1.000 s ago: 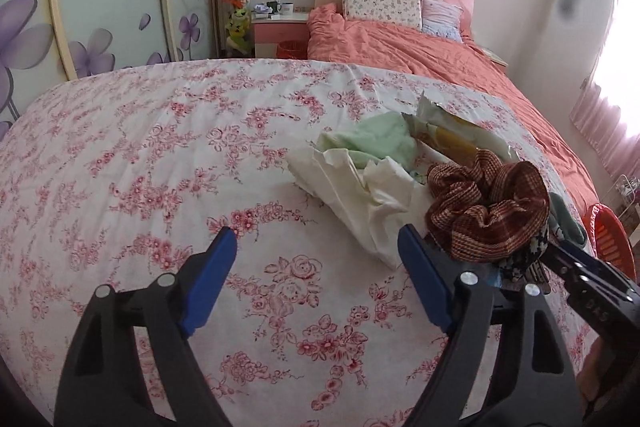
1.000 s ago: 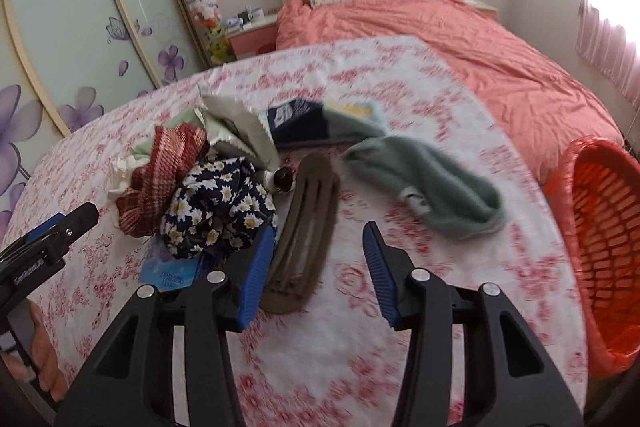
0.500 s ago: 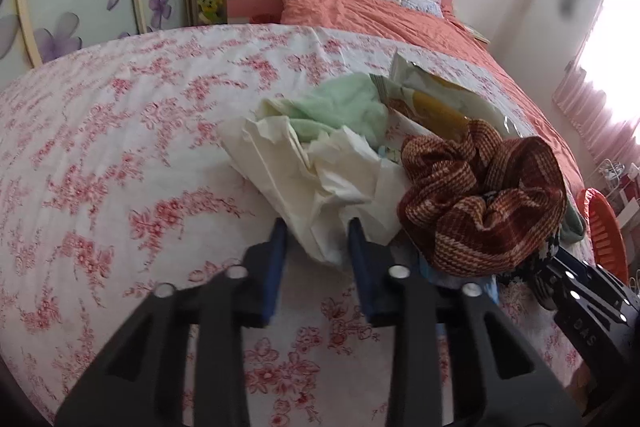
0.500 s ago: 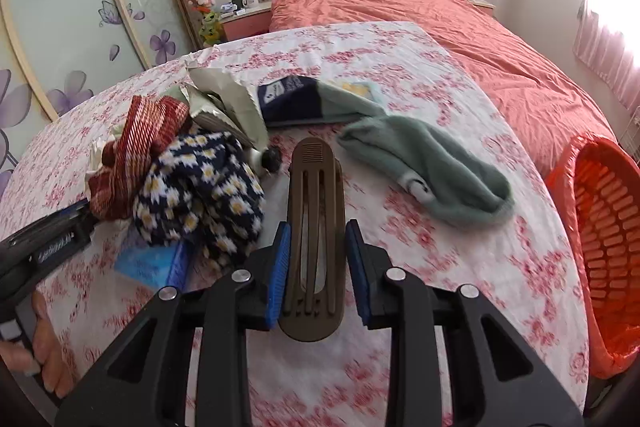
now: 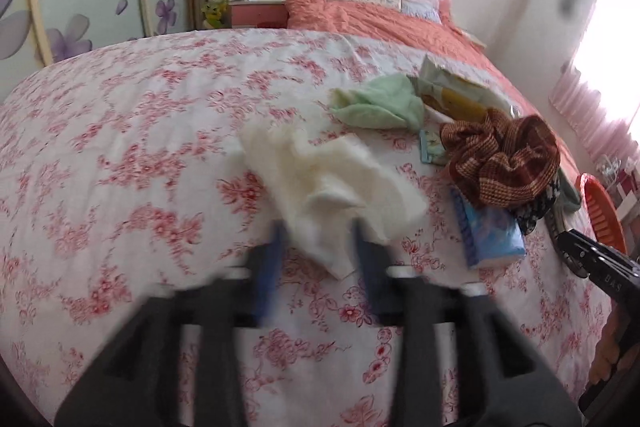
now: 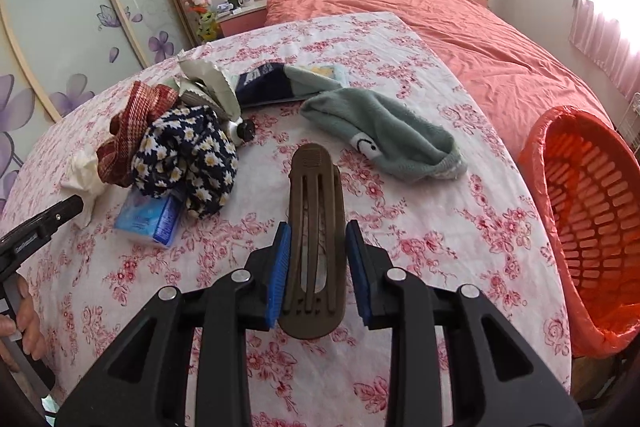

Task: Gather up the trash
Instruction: 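Lift the white tissues with the left tool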

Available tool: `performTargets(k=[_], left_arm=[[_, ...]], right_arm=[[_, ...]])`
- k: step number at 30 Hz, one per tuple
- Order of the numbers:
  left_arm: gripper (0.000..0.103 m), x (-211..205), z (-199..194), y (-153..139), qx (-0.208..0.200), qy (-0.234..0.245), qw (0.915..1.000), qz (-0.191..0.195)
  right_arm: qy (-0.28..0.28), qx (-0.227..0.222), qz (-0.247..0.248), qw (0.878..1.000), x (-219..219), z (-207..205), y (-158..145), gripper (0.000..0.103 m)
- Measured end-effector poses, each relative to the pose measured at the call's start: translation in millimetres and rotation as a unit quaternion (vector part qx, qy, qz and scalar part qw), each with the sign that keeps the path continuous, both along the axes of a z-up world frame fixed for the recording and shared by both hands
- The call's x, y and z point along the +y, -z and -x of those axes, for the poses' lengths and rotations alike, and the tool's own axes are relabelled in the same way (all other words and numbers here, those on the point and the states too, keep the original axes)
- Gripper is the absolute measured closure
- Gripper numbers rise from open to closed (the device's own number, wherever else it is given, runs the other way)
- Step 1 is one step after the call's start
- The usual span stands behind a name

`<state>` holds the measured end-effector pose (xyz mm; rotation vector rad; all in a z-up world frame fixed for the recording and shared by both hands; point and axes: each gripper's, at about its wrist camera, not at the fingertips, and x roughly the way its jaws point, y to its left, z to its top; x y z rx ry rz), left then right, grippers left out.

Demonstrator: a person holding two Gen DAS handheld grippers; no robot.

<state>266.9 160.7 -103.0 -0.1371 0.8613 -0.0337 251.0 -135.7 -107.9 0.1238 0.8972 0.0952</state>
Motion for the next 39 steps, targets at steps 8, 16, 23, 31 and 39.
performTargets(k=[8,16,23,31,39], left_arm=[[0.023,-12,-12,-10,-0.013,-0.011,0.9998,-0.014],[0.023,-20,-37,1,0.010,-0.034,0.9989,-0.030],[0.023,-18,-47,8,0.026,-0.045,0.9978,-0.040],[0.036,-11,-44,12,0.026,-0.046,0.9981,-0.032],[0.038,-9,-39,11,0.018,-0.046,0.9984,-0.026]], right_arm=[[0.011,-0.005,0.001,1.000,1,-12,3,0.066],[0.007,-0.012,0.033,0.999,10,-16,7,0.066],[0.013,-0.014,0.036,0.999,7,-17,7,0.066],[0.011,-0.008,0.035,0.999,2,-18,8,0.066],[0.012,-0.008,0.028,0.999,0,-17,8,0.066]])
